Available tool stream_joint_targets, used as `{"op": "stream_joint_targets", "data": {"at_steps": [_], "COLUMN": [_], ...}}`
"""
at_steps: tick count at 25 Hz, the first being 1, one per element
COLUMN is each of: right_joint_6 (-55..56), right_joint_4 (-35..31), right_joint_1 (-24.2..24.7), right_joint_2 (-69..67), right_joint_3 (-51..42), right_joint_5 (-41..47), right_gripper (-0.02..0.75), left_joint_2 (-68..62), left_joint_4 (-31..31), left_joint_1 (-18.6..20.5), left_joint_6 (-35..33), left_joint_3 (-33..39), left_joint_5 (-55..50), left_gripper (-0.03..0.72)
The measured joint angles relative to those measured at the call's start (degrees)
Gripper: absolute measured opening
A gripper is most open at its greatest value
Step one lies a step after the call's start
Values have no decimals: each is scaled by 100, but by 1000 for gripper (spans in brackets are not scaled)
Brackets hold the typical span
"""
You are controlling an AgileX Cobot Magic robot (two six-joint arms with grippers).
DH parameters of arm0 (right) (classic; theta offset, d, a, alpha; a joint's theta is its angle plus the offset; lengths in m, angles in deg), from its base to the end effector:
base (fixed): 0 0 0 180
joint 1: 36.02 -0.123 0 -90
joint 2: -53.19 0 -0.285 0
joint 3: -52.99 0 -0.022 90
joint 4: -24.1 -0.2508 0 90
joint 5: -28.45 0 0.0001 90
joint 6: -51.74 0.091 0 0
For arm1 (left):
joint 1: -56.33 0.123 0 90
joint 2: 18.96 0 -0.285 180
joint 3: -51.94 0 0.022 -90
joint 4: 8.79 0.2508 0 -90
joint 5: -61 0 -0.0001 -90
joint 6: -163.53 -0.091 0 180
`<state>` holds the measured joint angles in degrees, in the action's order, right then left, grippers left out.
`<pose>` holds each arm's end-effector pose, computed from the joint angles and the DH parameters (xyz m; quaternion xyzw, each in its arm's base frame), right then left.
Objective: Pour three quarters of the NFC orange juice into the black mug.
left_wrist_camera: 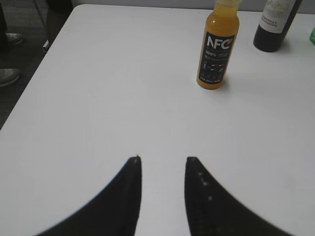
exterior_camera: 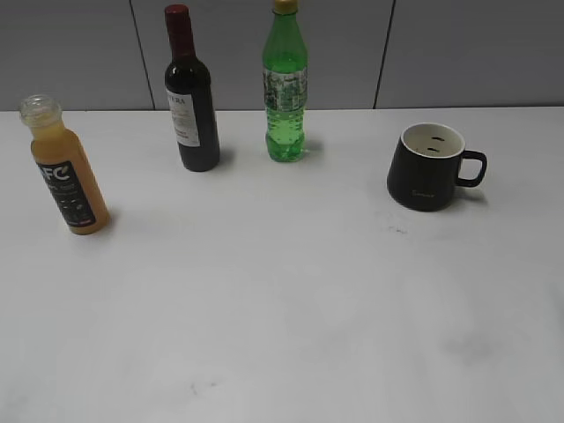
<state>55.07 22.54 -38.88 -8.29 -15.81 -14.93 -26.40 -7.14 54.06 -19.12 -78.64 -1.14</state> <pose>0.1602 0.0063 0.2329 0.0164 0.6876 0.0399 0.7248 -0.0050 0.0025 0.2713 0.0363 0.8608 0.0161 0.5074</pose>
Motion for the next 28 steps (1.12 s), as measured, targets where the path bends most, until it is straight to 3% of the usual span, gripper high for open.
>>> {"op": "stream_joint_targets", "data": {"at_steps": [1, 10, 17, 28], "right_joint_6": [-33, -197, -203, -275], "right_joint_4": [-252, -503, -521, -525], "right_joint_1": [0, 0, 0, 0], "right_joint_2": [-527, -2778, -4585, -5548], "right_joint_3": [0, 21, 274, 1130], "right_joint_5": [-655, -2425, -2533, -2572], "right_gripper": [636, 627, 625, 624], "left_joint_2": [0, 0, 0, 0], "left_joint_4": [0, 0, 0, 0], "left_joint_1": [0, 0, 0, 0], "left_joint_6": [0, 0, 0, 0], "left_joint_3": [0, 0, 0, 0], "left_joint_5": [0, 0, 0, 0], "left_gripper": [239, 239, 239, 239]}}
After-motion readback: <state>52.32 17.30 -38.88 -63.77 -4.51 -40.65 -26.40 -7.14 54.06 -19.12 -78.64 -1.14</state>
